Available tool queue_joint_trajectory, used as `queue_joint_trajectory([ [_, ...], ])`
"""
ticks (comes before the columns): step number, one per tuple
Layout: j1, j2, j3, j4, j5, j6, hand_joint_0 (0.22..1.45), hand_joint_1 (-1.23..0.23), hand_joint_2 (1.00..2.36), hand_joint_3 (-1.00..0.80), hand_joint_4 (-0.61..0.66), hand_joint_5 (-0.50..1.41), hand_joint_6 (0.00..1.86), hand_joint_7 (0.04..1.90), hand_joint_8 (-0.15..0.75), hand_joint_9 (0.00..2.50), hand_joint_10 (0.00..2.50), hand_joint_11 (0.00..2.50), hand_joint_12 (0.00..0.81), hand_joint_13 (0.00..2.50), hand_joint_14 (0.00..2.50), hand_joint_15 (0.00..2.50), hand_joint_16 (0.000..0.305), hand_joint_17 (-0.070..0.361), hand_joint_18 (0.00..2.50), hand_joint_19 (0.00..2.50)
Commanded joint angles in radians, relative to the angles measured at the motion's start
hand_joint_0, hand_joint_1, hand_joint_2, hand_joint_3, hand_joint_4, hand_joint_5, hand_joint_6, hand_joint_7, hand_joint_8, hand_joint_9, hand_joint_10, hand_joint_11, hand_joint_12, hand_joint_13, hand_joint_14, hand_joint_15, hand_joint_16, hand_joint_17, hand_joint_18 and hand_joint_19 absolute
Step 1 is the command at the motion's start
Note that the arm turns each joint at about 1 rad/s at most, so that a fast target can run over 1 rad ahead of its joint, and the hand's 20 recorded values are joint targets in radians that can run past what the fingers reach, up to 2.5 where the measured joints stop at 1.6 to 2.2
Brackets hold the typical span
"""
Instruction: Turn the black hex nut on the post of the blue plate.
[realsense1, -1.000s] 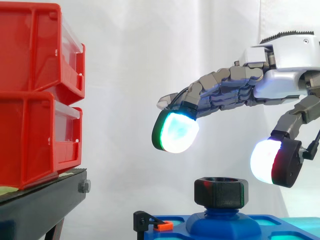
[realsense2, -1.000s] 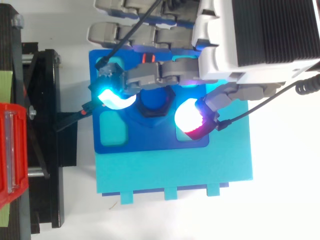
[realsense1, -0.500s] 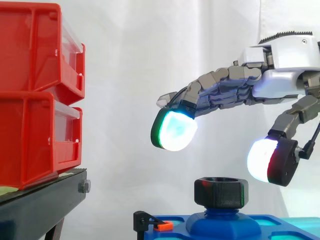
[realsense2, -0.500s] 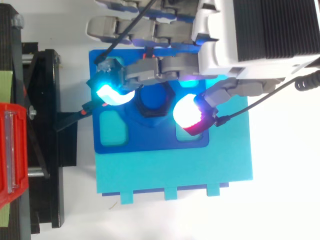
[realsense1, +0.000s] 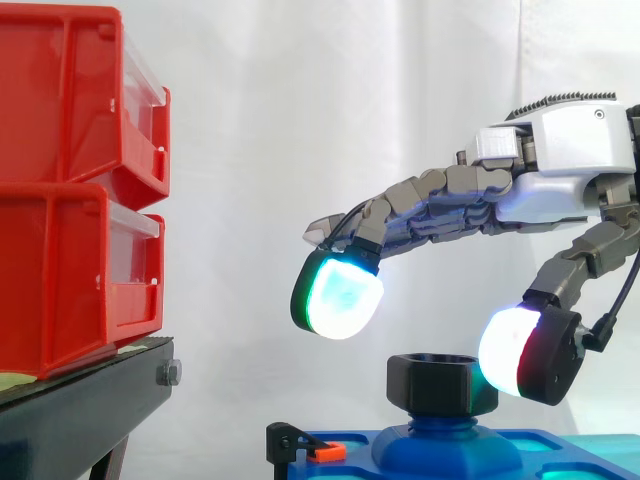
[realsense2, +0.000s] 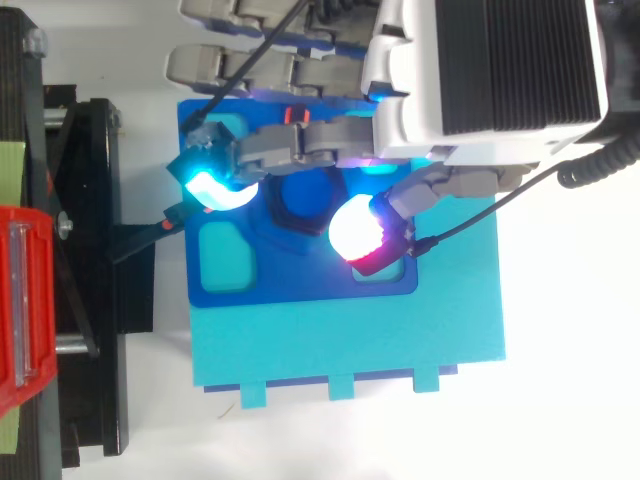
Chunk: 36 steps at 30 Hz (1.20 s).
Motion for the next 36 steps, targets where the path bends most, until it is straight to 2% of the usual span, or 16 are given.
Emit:
queue_joint_trajectory([
  [1,0.000,-0.002,0.000,0.005,0.001,0.001,0.47,-0.91,1.00,-0.50,-0.02,-0.30,0.50,0.68,0.138,0.04,0.00,0.05,0.311,0.03,0.00,0.00,0.047,0.106,0.11,0.16],
  [4,0.000,-0.002,0.000,0.005,-0.001,0.001,0.46,-0.87,1.00,-0.50,-0.03,-0.30,0.50,0.70,0.132,0.00,0.00,0.09,0.308,0.00,0.00,0.03,0.046,0.104,0.05,0.20],
  [5,0.000,-0.002,0.000,0.005,0.001,0.001,0.46,-0.90,1.00,-0.50,-0.01,-0.30,0.50,0.68,0.143,0.04,0.00,0.05,0.316,0.04,0.00,0.00,0.048,0.107,0.11,0.16],
  [9,0.000,-0.004,0.000,0.005,-0.001,0.001,0.45,-0.87,1.00,-0.50,0.00,-0.30,0.50,0.70,0.136,0.01,0.00,0.08,0.310,0.00,0.00,0.02,0.047,0.105,0.06,0.19],
  [14,0.000,-0.004,0.000,0.002,-0.001,0.001,0.45,-0.89,1.00,-0.50,0.02,-0.30,0.50,0.70,0.148,0.06,0.00,0.05,0.319,0.04,0.00,0.00,0.048,0.108,0.12,0.17],
  [23,-0.009,-0.004,0.000,0.000,-0.004,0.001,0.45,-0.87,1.00,-0.50,0.05,-0.30,0.50,0.72,0.153,0.07,0.00,0.05,0.322,0.06,0.00,0.00,0.047,0.107,0.12,0.17],
  [36,-0.012,-0.004,0.000,-0.006,-0.005,-0.001,0.45,-0.84,1.00,-0.50,0.08,-0.30,0.50,0.74,0.161,0.09,0.00,0.08,0.327,0.06,0.00,0.00,0.047,0.107,0.13,0.17],
])
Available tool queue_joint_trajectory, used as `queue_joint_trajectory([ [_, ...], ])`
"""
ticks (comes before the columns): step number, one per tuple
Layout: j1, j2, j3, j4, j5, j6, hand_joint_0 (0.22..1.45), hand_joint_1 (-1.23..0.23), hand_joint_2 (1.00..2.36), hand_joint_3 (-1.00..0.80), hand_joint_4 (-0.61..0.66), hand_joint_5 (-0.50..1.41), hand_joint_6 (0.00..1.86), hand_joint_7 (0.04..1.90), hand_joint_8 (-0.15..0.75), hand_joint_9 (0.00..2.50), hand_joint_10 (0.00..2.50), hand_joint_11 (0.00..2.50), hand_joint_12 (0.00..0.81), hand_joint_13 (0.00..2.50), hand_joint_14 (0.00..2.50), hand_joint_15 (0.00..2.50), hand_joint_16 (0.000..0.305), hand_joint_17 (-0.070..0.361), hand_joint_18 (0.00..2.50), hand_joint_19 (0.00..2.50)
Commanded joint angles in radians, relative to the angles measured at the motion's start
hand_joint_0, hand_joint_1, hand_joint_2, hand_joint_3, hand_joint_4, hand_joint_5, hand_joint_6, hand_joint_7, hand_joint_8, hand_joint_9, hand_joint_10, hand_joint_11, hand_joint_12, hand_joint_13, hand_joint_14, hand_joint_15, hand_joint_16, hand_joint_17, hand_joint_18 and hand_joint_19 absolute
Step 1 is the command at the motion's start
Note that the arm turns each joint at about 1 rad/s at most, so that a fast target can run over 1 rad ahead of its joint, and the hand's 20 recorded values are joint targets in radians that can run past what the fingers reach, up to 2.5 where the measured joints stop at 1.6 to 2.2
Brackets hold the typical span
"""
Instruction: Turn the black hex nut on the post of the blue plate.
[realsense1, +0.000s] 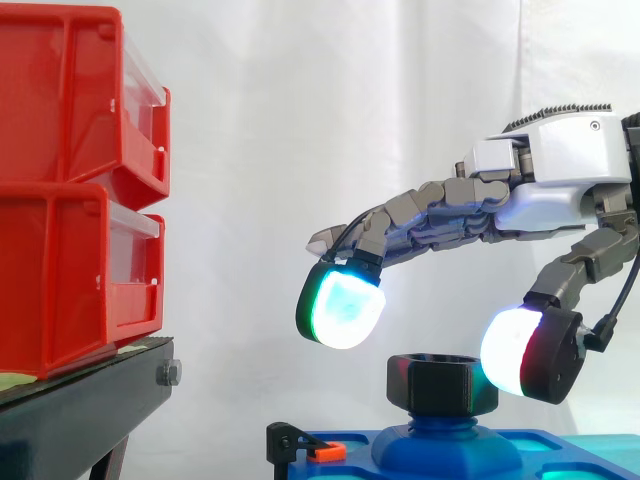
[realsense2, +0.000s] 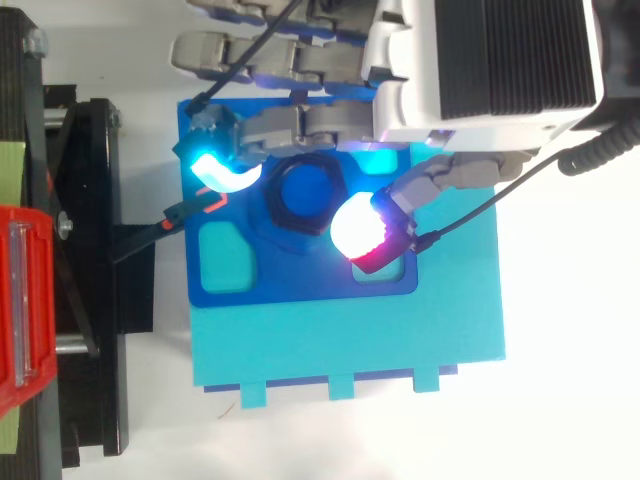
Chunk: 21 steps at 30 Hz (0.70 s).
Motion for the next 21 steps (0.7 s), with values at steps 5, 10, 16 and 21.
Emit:
queue_joint_trajectory([
  [5,0.000,0.000,0.000,-0.003,0.000,0.000,0.45,-0.83,1.00,-0.50,0.09,-0.30,0.50,0.75,0.164,0.10,0.00,0.06,0.327,0.07,0.00,0.00,0.047,0.106,0.13,0.18],
  [10,-0.002,0.000,0.000,-0.011,-0.002,0.000,0.45,-0.82,1.00,-0.50,0.10,-0.29,0.50,0.76,0.161,0.10,0.00,0.07,0.325,0.07,0.00,0.00,0.047,0.105,0.13,0.18],
  [16,-0.002,0.000,0.000,-0.018,-0.002,0.000,0.45,-0.82,1.00,-0.50,0.11,-0.29,0.50,0.76,0.166,0.12,0.00,0.06,0.328,0.09,0.00,0.00,0.047,0.106,0.16,0.17],
  [21,0.000,0.000,0.000,-0.018,-0.008,0.000,0.45,-0.81,1.00,-0.50,0.12,-0.28,0.50,0.76,0.166,0.13,0.00,0.07,0.328,0.09,0.00,0.00,0.047,0.106,0.16,0.17],
])
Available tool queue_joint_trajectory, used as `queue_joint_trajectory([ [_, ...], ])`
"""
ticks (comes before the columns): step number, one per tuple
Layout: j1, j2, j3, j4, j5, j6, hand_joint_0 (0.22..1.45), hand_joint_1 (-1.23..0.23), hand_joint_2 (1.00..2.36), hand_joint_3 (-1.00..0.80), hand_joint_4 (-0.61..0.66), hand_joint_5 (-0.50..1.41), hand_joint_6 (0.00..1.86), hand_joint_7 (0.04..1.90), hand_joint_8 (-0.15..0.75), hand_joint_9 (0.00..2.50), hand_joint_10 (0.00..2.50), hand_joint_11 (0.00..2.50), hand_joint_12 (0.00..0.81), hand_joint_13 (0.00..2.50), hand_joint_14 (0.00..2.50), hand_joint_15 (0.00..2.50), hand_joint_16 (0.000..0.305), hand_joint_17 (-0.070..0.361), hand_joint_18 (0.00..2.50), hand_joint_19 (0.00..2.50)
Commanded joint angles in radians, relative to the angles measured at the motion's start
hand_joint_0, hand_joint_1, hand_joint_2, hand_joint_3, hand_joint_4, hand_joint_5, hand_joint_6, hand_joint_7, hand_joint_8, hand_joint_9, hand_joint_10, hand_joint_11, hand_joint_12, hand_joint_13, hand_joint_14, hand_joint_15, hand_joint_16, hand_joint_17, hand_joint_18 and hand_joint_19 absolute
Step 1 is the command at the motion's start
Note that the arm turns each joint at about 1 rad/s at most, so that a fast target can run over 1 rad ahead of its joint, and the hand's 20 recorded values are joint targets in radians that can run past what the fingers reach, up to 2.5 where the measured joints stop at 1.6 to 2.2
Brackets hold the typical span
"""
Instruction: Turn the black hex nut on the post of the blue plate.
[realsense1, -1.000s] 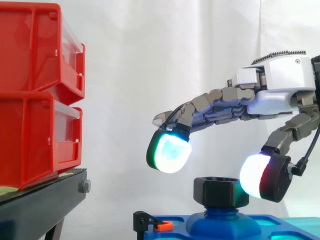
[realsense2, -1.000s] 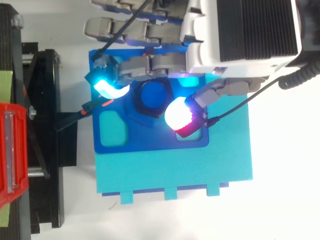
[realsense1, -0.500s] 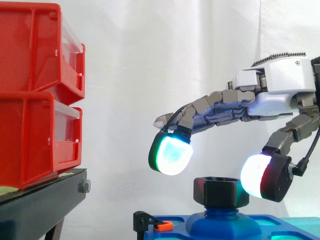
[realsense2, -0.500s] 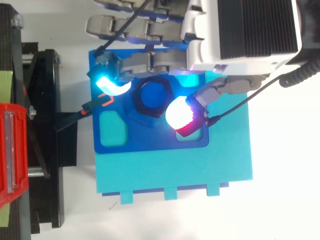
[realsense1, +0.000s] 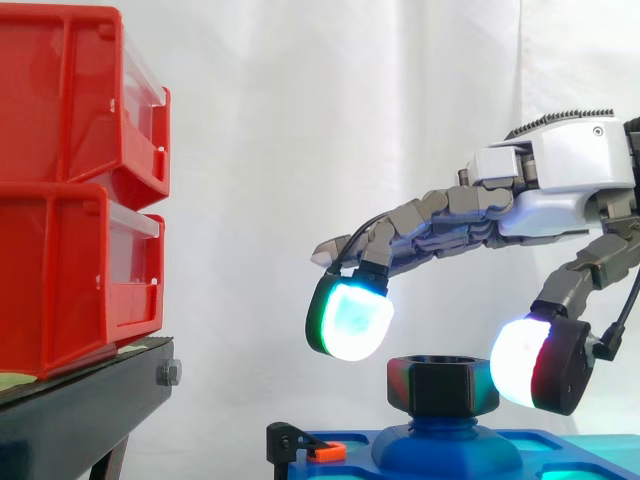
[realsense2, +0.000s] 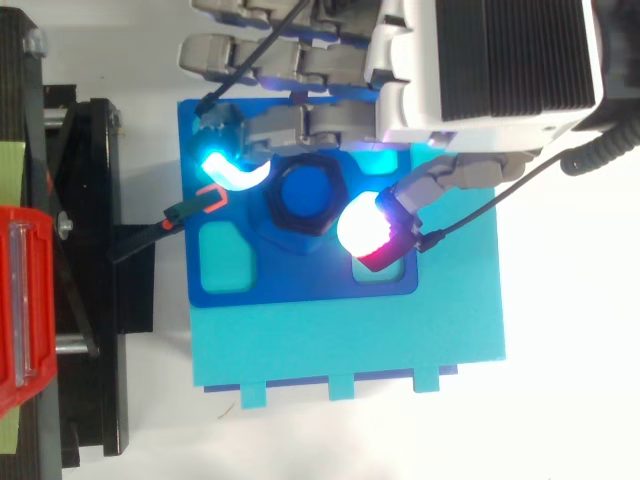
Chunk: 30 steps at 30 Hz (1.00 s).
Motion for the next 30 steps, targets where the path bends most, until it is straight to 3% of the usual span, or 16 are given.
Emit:
queue_joint_trajectory([
  [1,0.000,0.000,0.000,0.000,-0.004,0.000,0.45,-0.81,1.00,-0.50,0.12,-0.28,0.50,0.76,0.168,0.14,0.00,0.06,0.330,0.10,0.00,0.00,0.047,0.107,0.17,0.16],
  [30,0.005,0.000,0.000,0.000,-0.004,0.000,0.45,-0.77,1.00,-0.50,0.17,-0.26,0.50,0.81,0.172,0.15,0.00,0.06,0.328,0.11,0.00,0.00,0.047,0.107,0.17,0.17],
])
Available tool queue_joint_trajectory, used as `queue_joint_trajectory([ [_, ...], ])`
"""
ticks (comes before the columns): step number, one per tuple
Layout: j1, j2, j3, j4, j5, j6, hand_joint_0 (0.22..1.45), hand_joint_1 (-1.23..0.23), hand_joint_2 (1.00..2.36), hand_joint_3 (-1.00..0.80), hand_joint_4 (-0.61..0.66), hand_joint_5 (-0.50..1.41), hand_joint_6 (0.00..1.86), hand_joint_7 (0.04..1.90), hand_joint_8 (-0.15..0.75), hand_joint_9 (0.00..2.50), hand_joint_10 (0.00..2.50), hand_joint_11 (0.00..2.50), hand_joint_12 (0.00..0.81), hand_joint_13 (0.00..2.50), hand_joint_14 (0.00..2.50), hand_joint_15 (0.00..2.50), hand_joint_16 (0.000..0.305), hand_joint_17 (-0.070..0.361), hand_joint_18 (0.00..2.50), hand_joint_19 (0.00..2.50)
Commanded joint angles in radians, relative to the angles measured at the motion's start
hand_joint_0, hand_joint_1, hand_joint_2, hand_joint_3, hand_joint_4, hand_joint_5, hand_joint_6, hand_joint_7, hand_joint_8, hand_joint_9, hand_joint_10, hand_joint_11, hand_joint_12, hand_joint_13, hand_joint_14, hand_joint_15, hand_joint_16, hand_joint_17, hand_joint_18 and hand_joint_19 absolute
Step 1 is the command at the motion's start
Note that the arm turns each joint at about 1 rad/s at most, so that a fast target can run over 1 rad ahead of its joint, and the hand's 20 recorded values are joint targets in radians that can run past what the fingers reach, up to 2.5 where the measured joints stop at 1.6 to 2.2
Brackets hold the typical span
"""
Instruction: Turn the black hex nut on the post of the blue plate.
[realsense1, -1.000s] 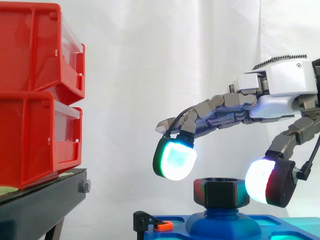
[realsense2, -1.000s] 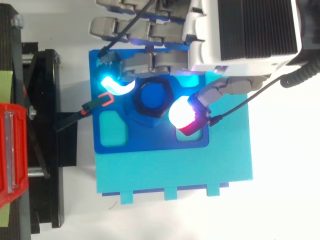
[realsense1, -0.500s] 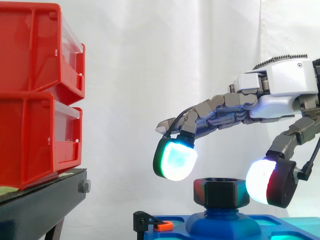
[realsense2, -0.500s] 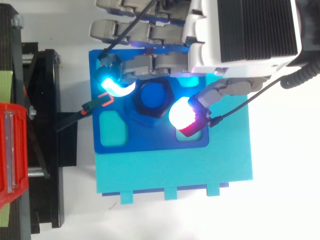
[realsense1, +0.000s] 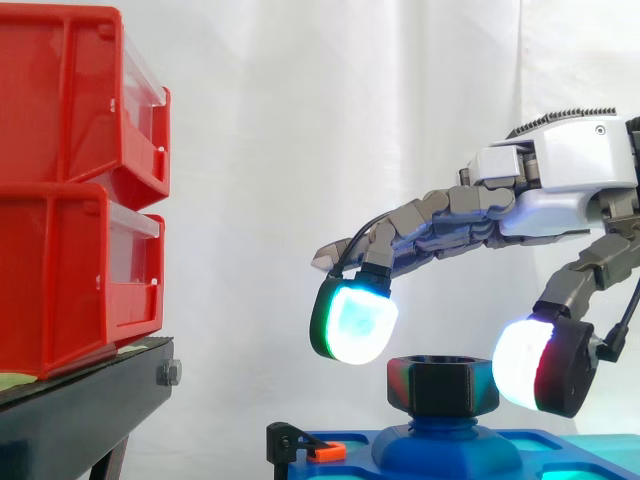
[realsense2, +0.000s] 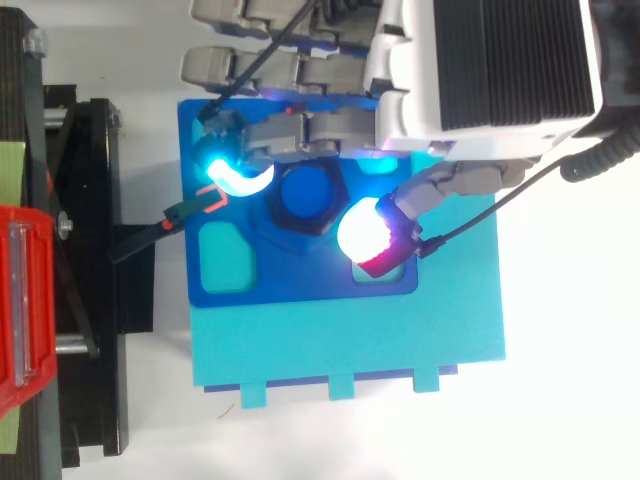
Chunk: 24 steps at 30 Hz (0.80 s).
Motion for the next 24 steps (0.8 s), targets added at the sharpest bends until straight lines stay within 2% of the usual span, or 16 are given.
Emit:
queue_joint_trajectory([
  [1,0.003,0.000,0.000,0.000,0.000,0.000,0.45,-0.77,1.00,-0.50,0.17,-0.26,0.50,0.81,0.173,0.15,0.00,0.06,0.327,0.11,0.00,0.00,0.047,0.106,0.17,0.17],
  [24,0.003,0.000,0.000,-0.012,-0.015,0.000,0.45,-0.75,1.00,-0.50,0.18,-0.25,0.50,0.83,0.174,0.16,0.00,0.06,0.327,0.11,0.00,0.00,0.047,0.107,0.17,0.17],
])
